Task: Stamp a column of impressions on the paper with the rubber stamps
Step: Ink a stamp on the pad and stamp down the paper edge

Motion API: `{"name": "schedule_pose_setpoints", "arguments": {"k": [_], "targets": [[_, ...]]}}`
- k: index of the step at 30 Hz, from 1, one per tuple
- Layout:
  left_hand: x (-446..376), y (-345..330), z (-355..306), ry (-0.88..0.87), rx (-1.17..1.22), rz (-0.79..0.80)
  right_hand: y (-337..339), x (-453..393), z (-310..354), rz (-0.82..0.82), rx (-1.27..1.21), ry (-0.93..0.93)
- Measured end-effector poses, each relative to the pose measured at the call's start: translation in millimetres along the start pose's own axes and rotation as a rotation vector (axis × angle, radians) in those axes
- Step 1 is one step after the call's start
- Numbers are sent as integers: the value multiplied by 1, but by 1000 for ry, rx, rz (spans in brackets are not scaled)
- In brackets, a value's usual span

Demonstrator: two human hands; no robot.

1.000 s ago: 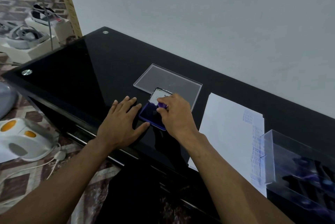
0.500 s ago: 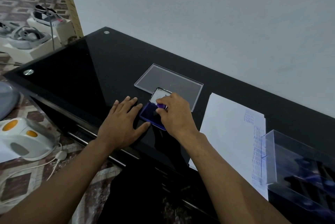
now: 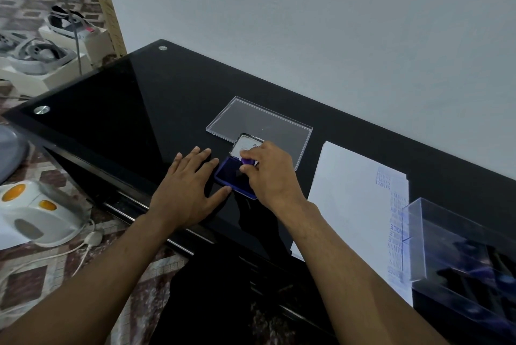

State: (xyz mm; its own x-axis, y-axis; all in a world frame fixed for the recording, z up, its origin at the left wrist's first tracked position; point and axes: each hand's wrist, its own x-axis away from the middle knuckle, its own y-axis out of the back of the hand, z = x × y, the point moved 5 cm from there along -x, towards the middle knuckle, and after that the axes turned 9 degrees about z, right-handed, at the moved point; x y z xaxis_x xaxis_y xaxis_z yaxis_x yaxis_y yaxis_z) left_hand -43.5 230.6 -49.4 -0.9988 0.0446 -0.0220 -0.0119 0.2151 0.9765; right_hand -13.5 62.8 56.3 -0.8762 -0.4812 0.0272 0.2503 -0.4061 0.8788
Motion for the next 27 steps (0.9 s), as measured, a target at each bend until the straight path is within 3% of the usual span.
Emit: {"name": "schedule_pose_setpoints", "arguments": {"k": [27], "targets": [[2,3,-2,-3,31,-11,3,0,3,-5,8,3]]}}
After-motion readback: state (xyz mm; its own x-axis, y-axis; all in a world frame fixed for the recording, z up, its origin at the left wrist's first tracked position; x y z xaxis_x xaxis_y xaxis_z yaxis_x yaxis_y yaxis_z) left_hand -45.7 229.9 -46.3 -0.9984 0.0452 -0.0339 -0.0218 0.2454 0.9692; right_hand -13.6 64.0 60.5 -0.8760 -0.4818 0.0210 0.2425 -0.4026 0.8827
